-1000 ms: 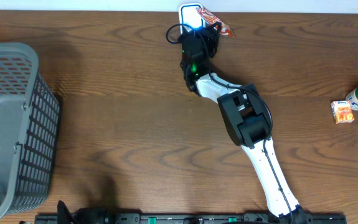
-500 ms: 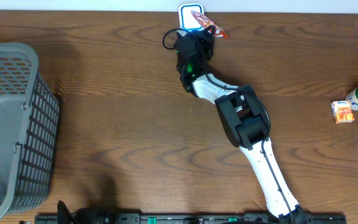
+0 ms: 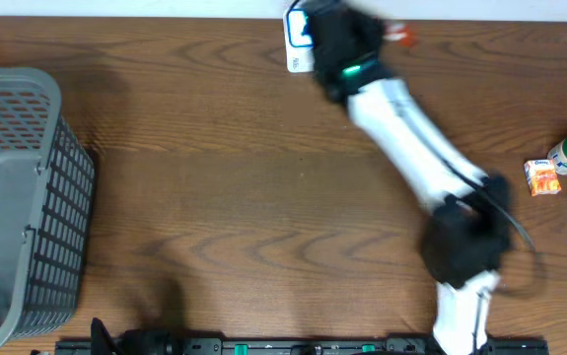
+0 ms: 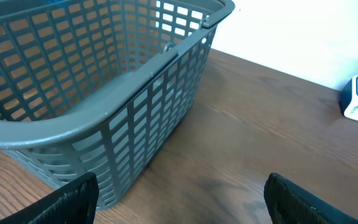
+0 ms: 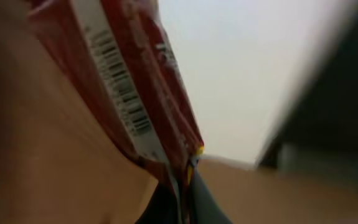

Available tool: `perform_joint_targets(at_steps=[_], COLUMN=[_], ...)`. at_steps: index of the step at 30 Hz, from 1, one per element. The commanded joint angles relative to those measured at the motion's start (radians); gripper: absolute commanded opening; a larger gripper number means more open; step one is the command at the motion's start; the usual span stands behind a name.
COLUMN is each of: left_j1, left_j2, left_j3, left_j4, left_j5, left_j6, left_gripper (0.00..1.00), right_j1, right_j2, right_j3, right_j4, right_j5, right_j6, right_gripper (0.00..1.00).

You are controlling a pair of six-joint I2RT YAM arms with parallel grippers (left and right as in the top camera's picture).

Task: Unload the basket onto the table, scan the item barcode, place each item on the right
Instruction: 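Move the bar to the right table edge and release it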

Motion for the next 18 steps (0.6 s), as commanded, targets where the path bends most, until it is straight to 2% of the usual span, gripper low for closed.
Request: perform_joint_targets(at_steps=[1, 7, 8, 11, 15, 18], left_j1=[-0.003, -0.003, -0.003, -0.003, -0.003, -0.003], left_j2=[-0.001, -0.001, -0.001, -0.001, -0.001, -0.001], left_j3=[0.000, 0.000, 0.000, 0.000, 0.000, 0.000], left_j4=[0.002, 0.002, 0.002, 0.002, 0.002, 0.002], left_j5=[0.002, 0.002, 0.002, 0.002, 0.002, 0.002], left_j6=[-0.001, -0.001, -0.001, -0.001, -0.001, -0.001], left_gripper=[0.85, 0.85, 0.86, 0.85, 0.86, 0.85], right_j1=[-0.122, -0.400, -0.497, -0.643, -0.772, -0.871], right_j2=[-0.138, -0.254, -0.256, -0.237, -0.219, -0.219], right_j3=[0.014, 0.013, 0.013, 0.003, -0.060, -0.185], right_j4=[-0.096, -0.275, -0.343, -0.439, -0.461, -0.431], right_j5=[-0.034, -0.184, -0.253, -0.396, -0.444, -0.455], right_j6=[0.276, 0.493, 0.600, 0.766, 0.902, 1.035], right_gripper=[0.01, 0.01, 0.01, 0.01, 0.01, 0.01])
